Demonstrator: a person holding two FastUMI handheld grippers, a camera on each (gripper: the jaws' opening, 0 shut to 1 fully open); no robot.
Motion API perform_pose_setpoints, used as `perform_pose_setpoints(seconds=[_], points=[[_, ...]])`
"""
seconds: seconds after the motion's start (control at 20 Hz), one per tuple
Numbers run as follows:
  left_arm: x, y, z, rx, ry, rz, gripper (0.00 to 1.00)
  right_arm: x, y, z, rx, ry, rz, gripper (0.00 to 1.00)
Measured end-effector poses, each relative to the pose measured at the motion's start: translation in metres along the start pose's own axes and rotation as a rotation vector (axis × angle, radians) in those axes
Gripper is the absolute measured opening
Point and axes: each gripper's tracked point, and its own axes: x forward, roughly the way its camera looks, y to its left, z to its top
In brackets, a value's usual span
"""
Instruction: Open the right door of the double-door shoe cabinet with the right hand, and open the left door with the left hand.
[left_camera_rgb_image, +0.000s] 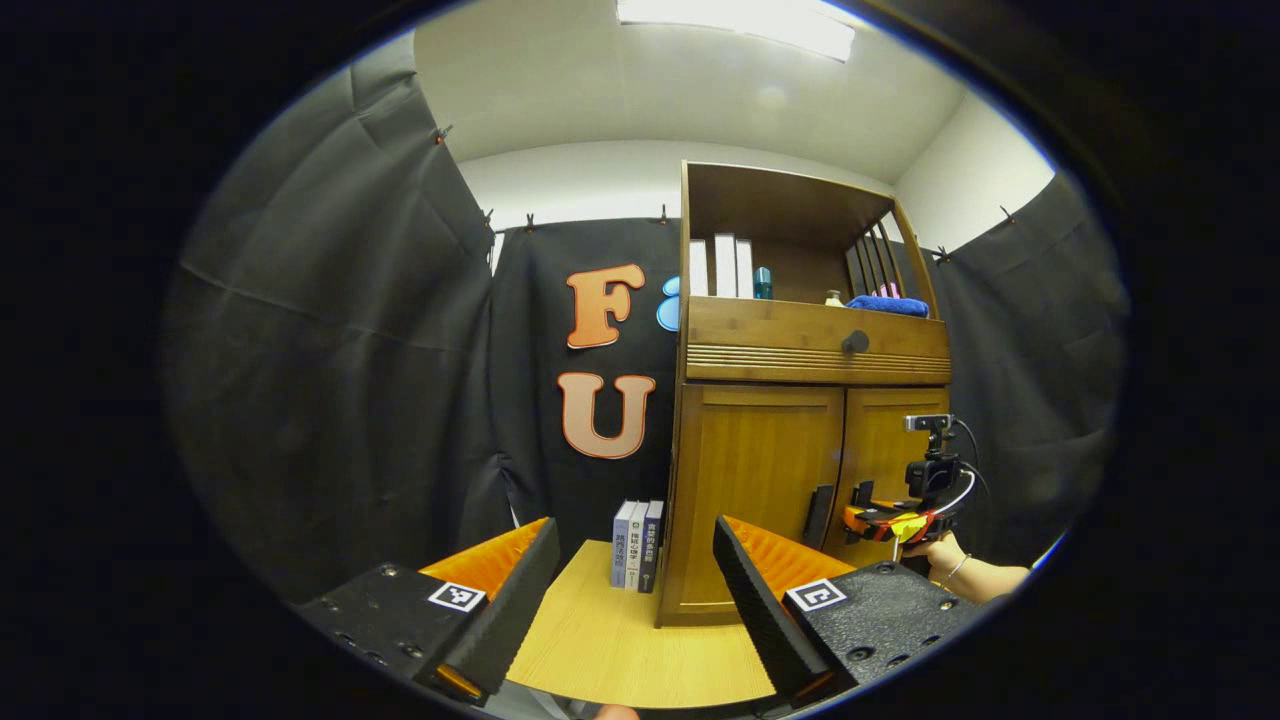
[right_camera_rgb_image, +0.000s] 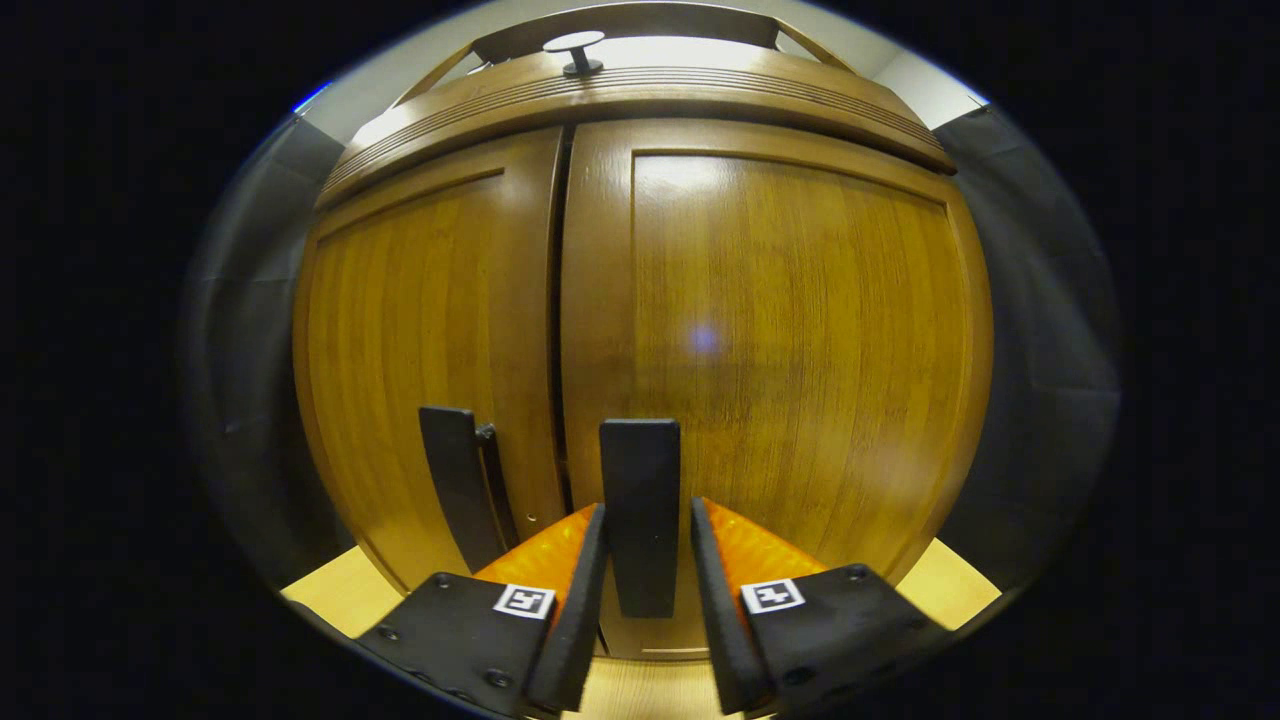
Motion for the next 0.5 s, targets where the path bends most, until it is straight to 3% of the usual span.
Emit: perform_pose_setpoints(seconds=[0.15,0.45,0.5], points=[[-0.001,0.002,-0.002,0.003,0.004,0.011,0.92,0.001,0.001,-0.002,0.015,0.000,-0.001,0.42],[-0.001,-0.010,-0.002,-0.031,0.005,-0.015,0.92,-0.006,0.000,-0.002,-0.025,0.029,0.022,0.35],[-0.001,-0.012,-0.001,-0.034,0.003,-0.016,0.97,-0.010,0.000,-0.002,-0.028,0.035,0.037,0.36]])
